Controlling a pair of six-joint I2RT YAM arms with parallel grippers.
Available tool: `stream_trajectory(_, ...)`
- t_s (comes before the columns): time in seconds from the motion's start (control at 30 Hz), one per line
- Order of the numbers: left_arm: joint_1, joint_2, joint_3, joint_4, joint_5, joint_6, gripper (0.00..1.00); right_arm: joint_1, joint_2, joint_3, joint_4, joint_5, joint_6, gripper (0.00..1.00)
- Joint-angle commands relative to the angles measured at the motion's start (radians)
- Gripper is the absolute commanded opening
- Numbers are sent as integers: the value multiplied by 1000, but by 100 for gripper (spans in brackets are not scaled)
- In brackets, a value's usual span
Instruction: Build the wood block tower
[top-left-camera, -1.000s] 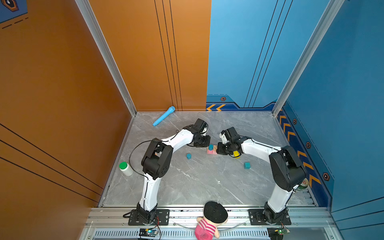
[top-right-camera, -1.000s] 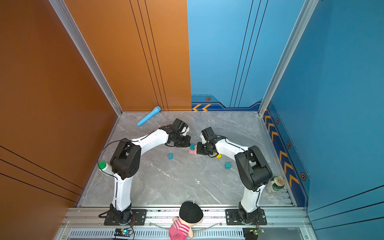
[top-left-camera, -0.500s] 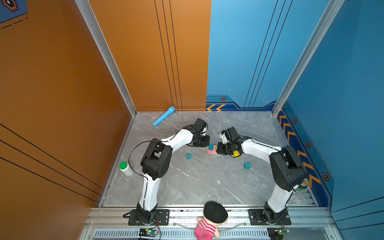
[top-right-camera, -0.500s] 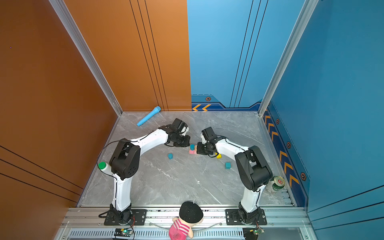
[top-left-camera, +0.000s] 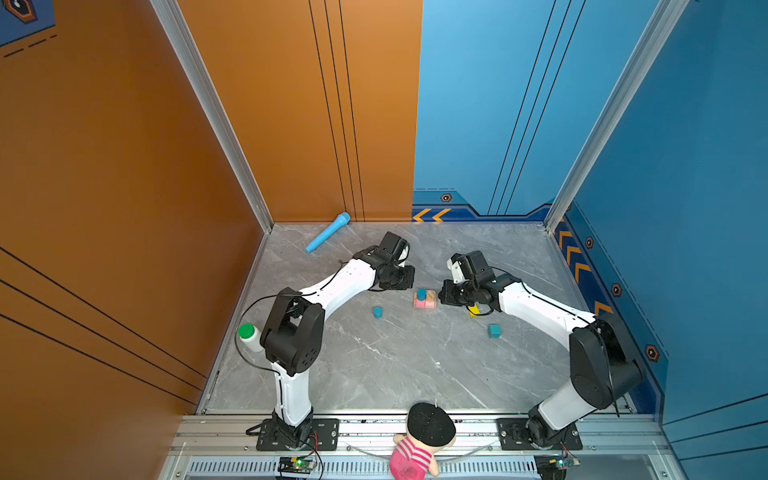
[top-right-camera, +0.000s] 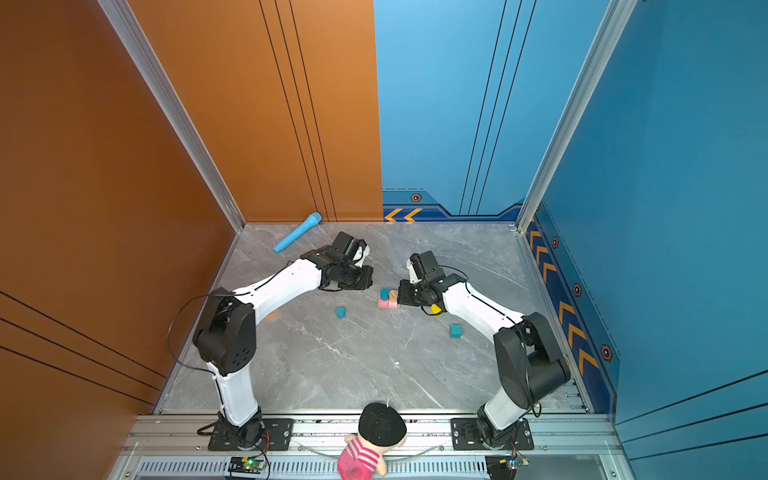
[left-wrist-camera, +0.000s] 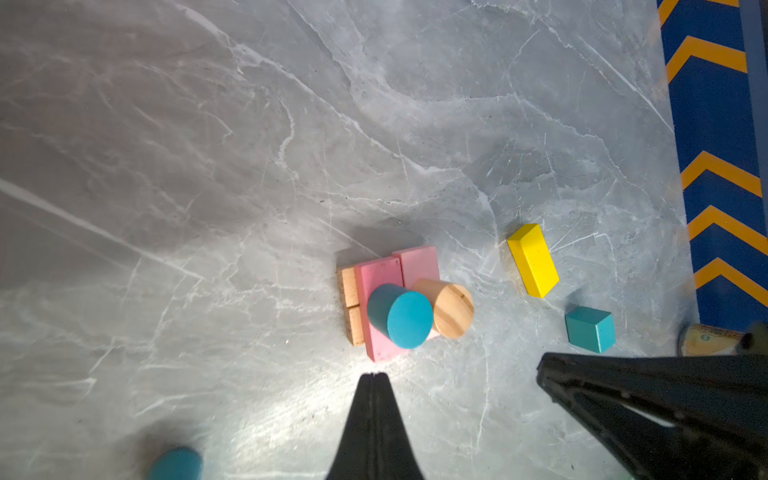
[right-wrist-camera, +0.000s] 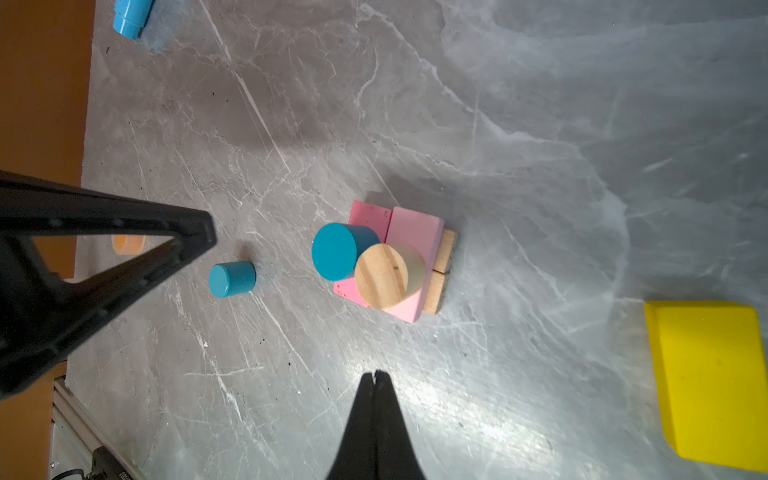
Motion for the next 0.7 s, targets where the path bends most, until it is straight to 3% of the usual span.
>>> stream_trajectory(0.0, 3, -96, -52, -22, -83, 15, 0, -2, -67, -45, -68, 63, 9, 0)
stream_trajectory(0.2, -20, -273, -205, 50, -149, -29, 0, 6, -193, -146, 1, 75, 77, 0)
stream_trajectory(0.33, -89, -361, -310, 148, -217, -98, 0, 64, -281, -170, 44, 114, 123, 0)
stream_trajectory(0.5, -222, -375, -341, 180, -406, -133, 0, 154, -374, -185, 38, 228, 160, 0)
stream_trajectory(0.67, -288, -362, -333, 182, -442, -157, 0, 188, -434, -246, 37, 319, 212, 0)
